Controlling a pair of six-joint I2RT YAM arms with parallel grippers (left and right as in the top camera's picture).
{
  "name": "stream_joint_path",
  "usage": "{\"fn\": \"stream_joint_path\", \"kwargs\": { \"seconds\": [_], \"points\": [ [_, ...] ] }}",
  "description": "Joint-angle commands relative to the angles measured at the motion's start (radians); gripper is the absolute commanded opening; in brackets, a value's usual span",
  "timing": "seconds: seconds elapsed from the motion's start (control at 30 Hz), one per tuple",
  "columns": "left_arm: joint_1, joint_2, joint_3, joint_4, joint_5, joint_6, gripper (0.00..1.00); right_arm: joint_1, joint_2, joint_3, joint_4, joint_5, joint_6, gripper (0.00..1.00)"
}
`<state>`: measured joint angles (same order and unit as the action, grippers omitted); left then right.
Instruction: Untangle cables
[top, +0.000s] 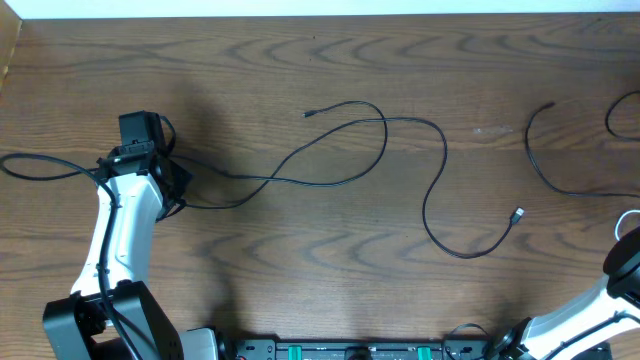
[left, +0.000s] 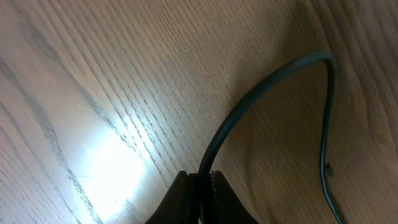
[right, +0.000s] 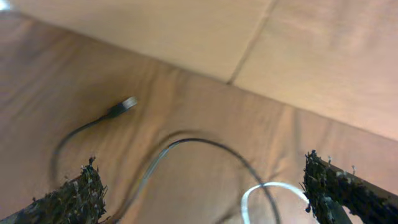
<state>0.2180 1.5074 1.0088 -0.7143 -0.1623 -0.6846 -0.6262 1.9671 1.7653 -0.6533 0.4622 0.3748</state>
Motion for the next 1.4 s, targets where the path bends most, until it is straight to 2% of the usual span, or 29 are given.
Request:
{"fn": "stream_joint_path", "kwargs": {
  "seconds": [0.0,0.13,0.23,0.3,0.37,0.6,0.77,1.1,1.37],
  "points": [
    [-0.001,-0.005,0.018,-0.003,-0.002,-0.010,0.08,0.006,-0.018,0.005,-0.051,-0.288,0.013,0.99],
    [-0.001,-0.005,0.018,-0.003,-0.002,-0.010,0.09,0.028,0.010,0.003,-0.131,-0.452,0.013,0.99],
    [-0.001,-0.005,0.018,-0.003,-0.002,-0.010,0.08,0.052,0.042,0.003,-0.207,-0.467,-0.006,0.90],
    [-0.001,-0.005,0.018,-0.003,-0.002,-0.009,0.08,0.067,0.048,0.003,-0.260,-0.476,-0.013,0.91],
    [-0.001,-0.005,0.018,-0.003,-0.002,-0.009,0.09,0.082,0.047,0.003,-0.309,-0.463,-0.010,0.99],
    [-0.001,-0.005,0.018,-0.002,-0.002,-0.010,0.09,0.094,0.045,-0.003,-0.551,-0.397,0.301,0.99],
    [-0.001,-0.005,0.018,0.001,-0.002,-0.009,0.09,0.097,0.045,-0.078,-0.495,-0.280,0.404,0.99],
    [-0.001,-0.005,0.018,0.001,-0.002,-0.009,0.09,0.095,0.047,-0.224,-0.396,-0.242,0.418,0.99],
    [-0.001,-0.005,0.018,0.000,-0.002,-0.010,0.09,0.085,0.047,-0.341,-0.197,-0.147,0.448,0.86]
  ]
}}
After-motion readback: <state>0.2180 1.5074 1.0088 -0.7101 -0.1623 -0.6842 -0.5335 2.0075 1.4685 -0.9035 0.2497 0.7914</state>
